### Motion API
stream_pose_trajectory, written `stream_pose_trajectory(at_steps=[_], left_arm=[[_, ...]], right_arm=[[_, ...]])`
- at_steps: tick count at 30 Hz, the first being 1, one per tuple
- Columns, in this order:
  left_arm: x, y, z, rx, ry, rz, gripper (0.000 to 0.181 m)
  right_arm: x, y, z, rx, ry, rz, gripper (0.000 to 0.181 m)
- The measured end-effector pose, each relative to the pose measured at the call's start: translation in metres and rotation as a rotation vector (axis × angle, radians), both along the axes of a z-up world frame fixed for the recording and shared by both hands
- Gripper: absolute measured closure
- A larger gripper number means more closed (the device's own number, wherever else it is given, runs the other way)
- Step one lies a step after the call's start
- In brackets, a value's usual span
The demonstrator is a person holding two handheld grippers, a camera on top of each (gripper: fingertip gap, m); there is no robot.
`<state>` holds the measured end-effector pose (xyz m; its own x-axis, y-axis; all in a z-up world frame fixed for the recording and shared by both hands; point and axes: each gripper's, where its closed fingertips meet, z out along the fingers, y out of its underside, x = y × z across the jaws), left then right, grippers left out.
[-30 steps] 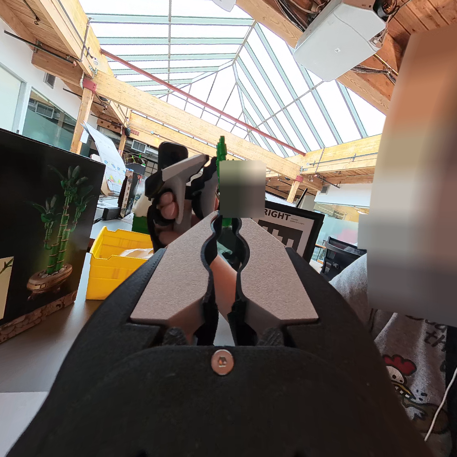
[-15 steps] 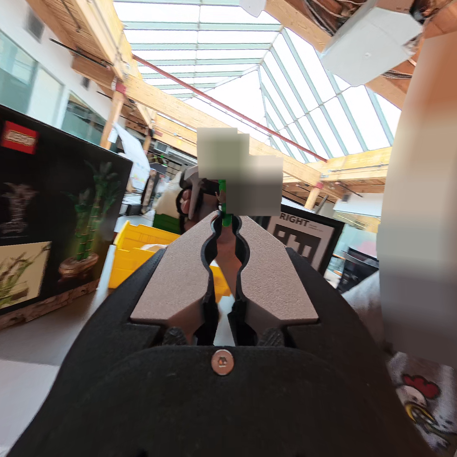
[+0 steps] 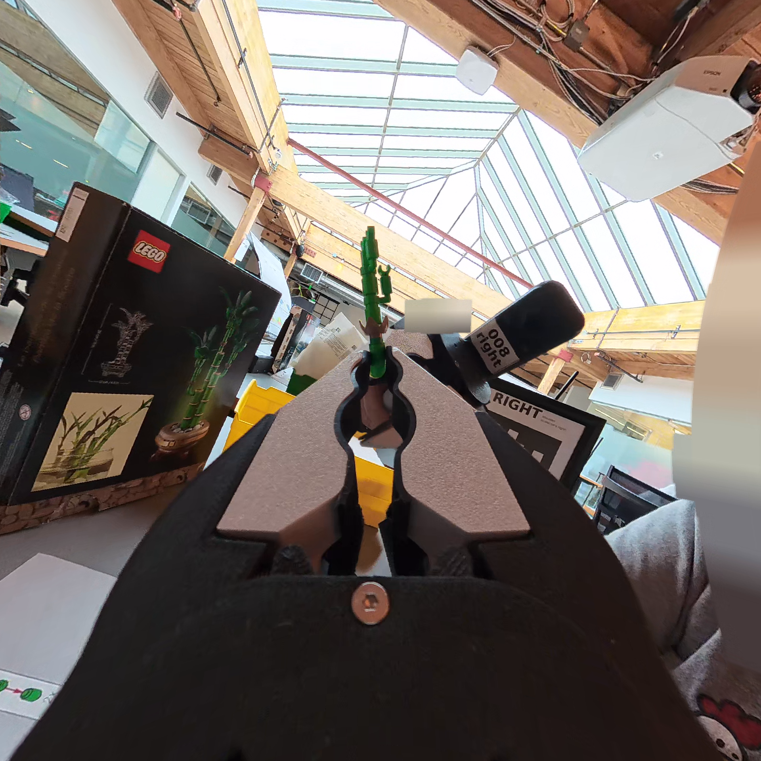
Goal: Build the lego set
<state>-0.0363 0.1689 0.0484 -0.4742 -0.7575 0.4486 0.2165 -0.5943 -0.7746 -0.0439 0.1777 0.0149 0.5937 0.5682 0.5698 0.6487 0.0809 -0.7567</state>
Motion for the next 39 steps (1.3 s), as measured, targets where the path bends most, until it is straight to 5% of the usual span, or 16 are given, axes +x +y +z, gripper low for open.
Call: stream_pose_trajectory(at_steps=[39], left_arm=[[-0.002,-0.002,0.005,-0.011,-0.006,-0.015,0.176]], right_arm=[[0.000,0.003,0.011,0.044,0.011,-0.055,0.159]])
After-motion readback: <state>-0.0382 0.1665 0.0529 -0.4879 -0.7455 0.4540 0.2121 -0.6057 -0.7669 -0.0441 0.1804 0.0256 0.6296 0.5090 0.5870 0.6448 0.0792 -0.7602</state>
